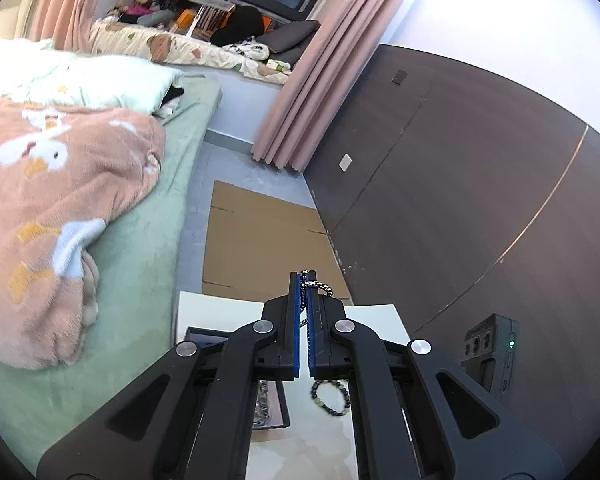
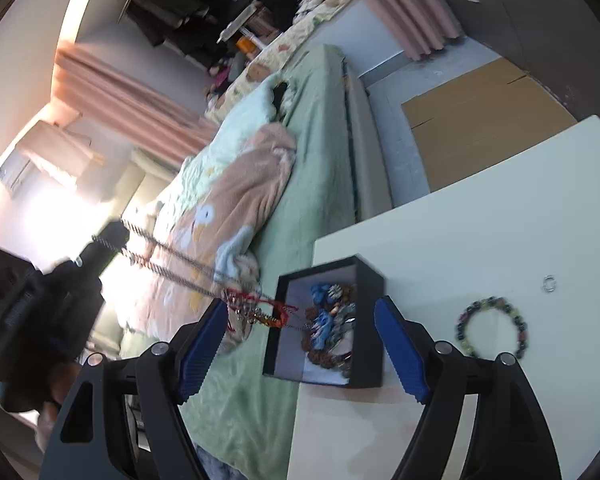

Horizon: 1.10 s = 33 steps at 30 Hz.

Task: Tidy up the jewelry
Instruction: 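Carry the red bracelet and silver chain into the black box and open both tools, then grasp the black-and-green bead bracelet with the left tool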

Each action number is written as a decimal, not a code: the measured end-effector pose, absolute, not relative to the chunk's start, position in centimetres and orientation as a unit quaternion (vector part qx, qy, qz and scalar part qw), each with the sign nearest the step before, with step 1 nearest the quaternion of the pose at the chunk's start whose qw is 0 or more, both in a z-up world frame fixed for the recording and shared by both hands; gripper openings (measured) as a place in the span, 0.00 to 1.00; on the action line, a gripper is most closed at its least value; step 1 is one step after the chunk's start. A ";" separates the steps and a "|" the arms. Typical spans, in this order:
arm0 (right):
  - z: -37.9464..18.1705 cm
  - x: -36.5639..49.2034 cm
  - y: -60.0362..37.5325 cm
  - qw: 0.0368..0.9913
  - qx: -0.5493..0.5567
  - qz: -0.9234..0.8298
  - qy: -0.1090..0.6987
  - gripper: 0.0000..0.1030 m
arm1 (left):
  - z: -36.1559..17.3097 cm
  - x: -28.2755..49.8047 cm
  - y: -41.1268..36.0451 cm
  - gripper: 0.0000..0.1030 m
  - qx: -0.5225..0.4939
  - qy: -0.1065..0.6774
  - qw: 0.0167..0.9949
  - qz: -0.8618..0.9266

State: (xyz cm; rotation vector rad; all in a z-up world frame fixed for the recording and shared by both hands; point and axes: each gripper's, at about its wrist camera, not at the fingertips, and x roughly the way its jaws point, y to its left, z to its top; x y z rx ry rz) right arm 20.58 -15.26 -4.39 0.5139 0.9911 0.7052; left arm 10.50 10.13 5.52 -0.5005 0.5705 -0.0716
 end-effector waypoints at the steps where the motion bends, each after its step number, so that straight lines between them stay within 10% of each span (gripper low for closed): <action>1: -4.6 20.9 -16.0 0.790 0.245 0.317 0.463 0.73 | 5.1 10.6 10.1 0.04 -0.251 0.280 0.926 -0.036; 7: -5.3 22.0 -18.4 0.791 0.261 0.285 0.474 0.73 | 2.4 11.6 10.1 0.09 -0.250 0.297 0.922 0.012; 9: -5.4 21.9 -18.9 0.792 0.261 0.283 0.474 0.73 | -0.2 12.5 10.0 0.49 -0.252 0.334 0.908 0.017; 10: -5.3 21.9 -19.1 0.792 0.260 0.282 0.474 0.73 | -1.1 12.5 10.1 0.52 -0.259 0.340 0.904 0.019; 33: -6.1 20.4 -27.1 0.805 0.247 0.220 0.492 0.69 | -3.0 12.8 2.9 0.62 -0.216 0.379 0.899 -0.032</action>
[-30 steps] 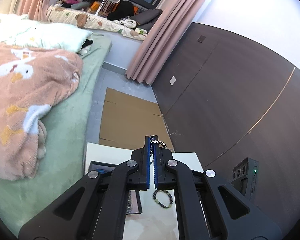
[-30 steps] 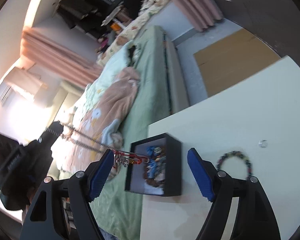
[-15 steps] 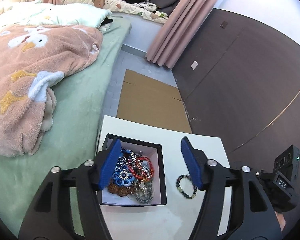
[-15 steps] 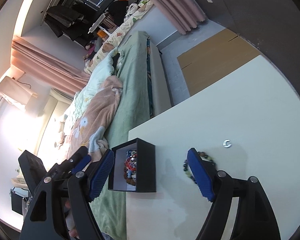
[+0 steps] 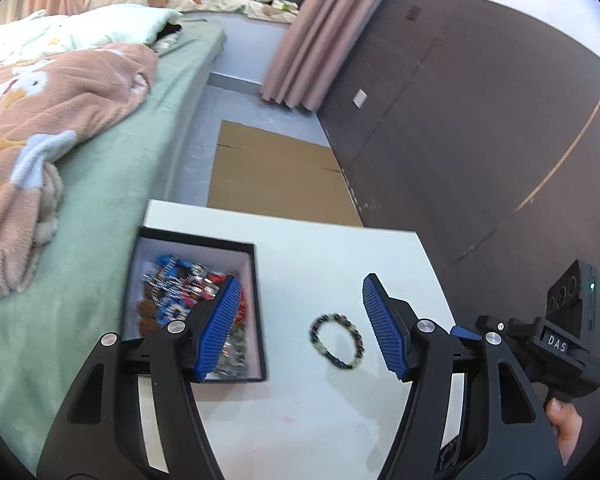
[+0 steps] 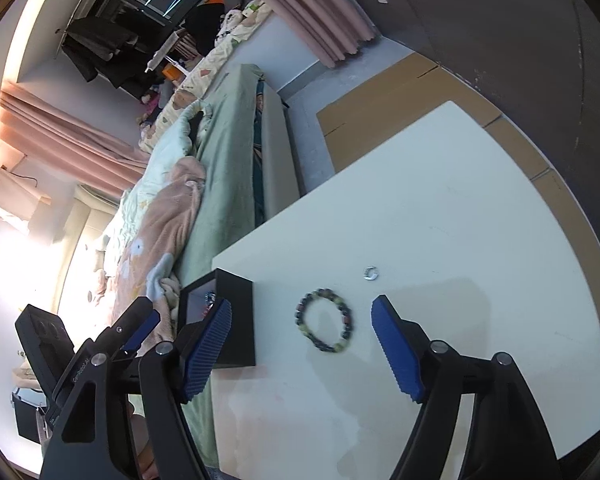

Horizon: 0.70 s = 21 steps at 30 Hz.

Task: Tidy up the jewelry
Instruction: 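Grasp the black-and-green bead bracelet with the left tool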

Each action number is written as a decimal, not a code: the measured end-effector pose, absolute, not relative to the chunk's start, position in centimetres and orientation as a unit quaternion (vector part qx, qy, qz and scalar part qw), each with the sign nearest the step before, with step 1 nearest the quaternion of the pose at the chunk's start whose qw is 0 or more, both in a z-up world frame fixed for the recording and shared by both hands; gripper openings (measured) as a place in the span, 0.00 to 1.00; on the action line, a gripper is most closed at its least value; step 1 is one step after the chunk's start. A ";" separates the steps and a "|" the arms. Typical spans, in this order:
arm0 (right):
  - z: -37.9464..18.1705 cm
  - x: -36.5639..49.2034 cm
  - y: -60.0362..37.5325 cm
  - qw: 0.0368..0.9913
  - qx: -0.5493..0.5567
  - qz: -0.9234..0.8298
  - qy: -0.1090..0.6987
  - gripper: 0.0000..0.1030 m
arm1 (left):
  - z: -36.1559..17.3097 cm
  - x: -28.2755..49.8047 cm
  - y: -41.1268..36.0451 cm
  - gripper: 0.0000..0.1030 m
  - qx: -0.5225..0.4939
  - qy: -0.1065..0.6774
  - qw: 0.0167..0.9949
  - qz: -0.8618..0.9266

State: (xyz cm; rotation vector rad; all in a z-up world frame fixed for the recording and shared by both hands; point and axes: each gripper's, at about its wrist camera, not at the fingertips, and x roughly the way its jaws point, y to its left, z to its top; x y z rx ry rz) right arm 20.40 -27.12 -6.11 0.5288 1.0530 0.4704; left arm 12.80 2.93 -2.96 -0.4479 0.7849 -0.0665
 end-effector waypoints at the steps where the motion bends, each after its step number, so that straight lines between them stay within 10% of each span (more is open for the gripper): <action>1: -6.1 20.4 -27.5 0.806 0.247 0.218 0.492 0.68 | -3.1 12.9 2.3 0.62 -0.214 0.383 0.898 -0.036; 21: -7.3 21.2 -31.0 0.815 0.212 0.171 0.512 0.58 | -9.9 16.7 -5.3 0.33 -0.146 0.509 0.848 -0.032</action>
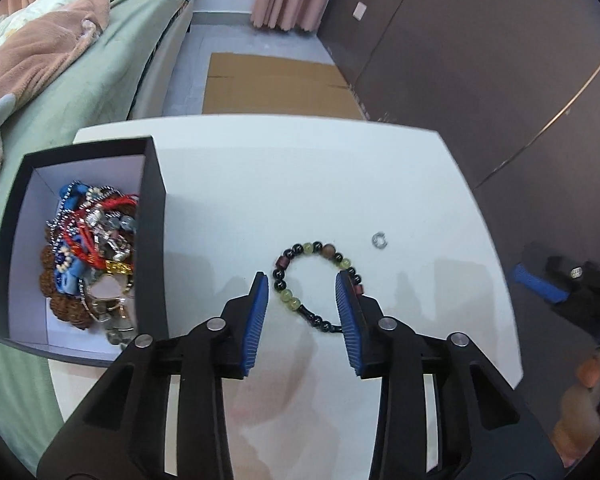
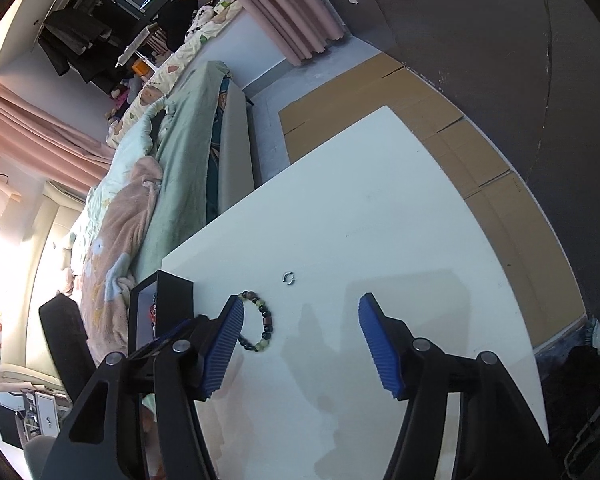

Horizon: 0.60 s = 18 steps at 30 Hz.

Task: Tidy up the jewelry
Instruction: 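Grasp the black-and-green bead bracelet with the left tool, then lift the bead bracelet with the left tool while the right tool grasps the small silver ring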

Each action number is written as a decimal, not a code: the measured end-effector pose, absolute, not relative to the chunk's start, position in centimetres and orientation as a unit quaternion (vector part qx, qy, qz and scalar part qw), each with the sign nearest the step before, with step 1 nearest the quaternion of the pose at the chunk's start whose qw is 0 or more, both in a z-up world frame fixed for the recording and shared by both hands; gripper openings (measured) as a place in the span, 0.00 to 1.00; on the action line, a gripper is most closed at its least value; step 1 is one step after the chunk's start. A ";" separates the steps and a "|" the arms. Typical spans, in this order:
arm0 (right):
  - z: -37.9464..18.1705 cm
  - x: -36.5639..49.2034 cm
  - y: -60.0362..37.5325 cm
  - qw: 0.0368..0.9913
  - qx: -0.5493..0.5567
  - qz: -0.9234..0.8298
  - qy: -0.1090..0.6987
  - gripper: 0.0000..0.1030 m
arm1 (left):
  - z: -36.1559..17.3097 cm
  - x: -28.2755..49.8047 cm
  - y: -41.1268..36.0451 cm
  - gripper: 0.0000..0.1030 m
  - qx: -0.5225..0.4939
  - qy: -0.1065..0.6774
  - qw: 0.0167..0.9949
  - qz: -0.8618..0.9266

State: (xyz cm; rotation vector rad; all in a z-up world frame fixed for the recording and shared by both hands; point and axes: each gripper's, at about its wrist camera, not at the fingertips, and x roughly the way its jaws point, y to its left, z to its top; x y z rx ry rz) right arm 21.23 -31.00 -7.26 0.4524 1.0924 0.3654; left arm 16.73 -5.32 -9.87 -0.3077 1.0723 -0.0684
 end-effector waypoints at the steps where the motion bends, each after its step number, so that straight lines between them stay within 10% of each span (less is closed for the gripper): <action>1: -7.2 21.3 -31.1 0.815 0.211 0.171 0.512 0.58 | -10.2 16.9 -5.5 0.32 -0.144 0.514 0.845 -0.030; 18: -7.4 21.5 -29.7 0.813 0.199 0.173 0.520 0.54 | -11.2 17.9 -5.7 0.08 -0.105 0.516 0.850 -0.014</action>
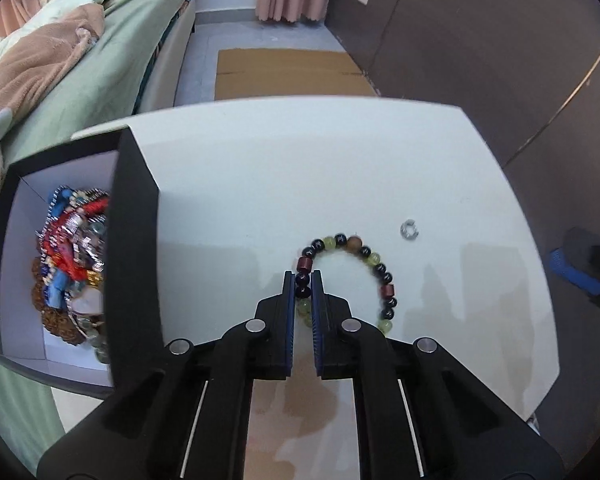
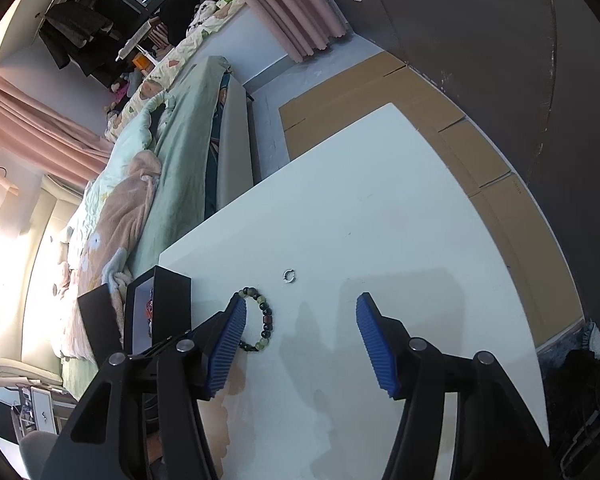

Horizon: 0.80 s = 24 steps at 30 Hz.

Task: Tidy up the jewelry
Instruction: 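Lift the bead bracelet with the left tool while the right tool grasps the small silver ring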

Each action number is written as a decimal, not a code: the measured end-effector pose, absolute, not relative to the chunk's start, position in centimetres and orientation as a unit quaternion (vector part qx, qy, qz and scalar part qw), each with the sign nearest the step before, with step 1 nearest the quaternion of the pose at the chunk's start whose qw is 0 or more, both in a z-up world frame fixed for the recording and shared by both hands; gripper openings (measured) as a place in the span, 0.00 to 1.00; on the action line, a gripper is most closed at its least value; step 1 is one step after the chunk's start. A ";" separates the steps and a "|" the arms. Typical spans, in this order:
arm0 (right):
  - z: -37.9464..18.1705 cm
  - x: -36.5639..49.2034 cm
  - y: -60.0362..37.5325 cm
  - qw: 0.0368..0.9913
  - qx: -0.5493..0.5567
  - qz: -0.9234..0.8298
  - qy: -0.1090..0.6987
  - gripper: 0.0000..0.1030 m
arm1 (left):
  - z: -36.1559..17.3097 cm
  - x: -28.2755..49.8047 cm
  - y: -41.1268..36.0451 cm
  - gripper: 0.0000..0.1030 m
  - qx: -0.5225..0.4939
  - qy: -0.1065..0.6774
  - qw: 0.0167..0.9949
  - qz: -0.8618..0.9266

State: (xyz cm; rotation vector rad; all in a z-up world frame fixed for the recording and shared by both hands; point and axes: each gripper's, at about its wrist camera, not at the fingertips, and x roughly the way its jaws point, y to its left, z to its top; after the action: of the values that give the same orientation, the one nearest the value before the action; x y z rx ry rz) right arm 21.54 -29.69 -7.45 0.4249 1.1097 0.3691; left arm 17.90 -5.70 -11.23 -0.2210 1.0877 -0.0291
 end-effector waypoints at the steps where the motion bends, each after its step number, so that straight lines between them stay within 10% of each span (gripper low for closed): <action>1: -7.6 21.6 -29.4 0.812 0.198 0.173 0.521 0.54 | -10.9 17.9 -5.5 0.08 -0.110 0.513 0.851 -0.018; 24: -10.8 25.2 -21.5 0.815 0.084 0.135 0.557 0.27 | -4.6 17.9 0.2 0.08 -0.196 0.428 0.880 -0.065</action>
State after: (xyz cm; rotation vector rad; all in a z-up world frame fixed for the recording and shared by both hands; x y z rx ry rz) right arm 25.20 -21.54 -10.79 0.1800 1.1872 0.2869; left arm 17.90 0.18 -4.63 -0.4094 0.8929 -0.1346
